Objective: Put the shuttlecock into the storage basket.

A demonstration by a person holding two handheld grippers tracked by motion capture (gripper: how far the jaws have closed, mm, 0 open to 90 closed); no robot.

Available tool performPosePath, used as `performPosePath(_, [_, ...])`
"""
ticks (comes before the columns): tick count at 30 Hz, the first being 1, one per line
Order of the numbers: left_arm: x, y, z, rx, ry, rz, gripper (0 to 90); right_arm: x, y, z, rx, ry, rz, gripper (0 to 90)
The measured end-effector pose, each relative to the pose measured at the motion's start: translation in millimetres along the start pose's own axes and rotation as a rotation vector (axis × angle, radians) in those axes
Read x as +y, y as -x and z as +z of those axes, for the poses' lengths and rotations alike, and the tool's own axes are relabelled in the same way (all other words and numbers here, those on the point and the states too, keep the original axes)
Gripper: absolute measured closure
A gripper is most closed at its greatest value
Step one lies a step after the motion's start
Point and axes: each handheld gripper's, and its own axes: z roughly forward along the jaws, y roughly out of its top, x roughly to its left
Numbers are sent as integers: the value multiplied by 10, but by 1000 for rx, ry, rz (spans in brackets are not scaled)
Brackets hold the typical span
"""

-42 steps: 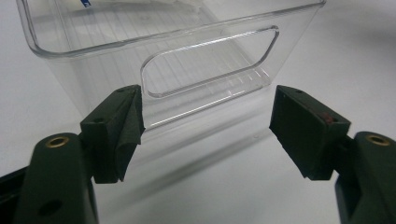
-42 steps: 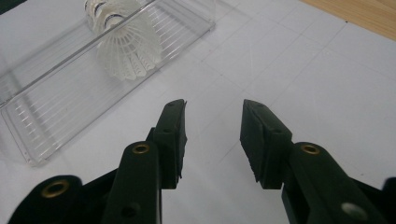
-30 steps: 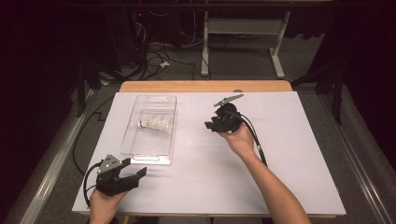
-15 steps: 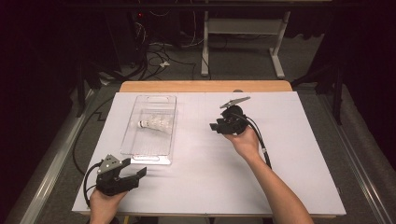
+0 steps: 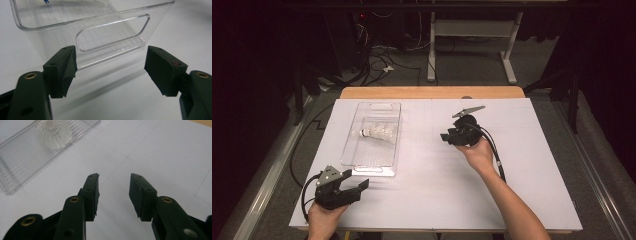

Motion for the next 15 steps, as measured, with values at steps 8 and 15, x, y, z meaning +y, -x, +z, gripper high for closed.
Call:
performPosePath(8, [-2, 0, 1, -2, 5, -7, 269, -39, 28, -40, -4, 2, 8, 601])
performPosePath(15, [-2, -3, 1, -3, 4, -7, 269, -80, 44, -65, -5, 7, 5, 601])
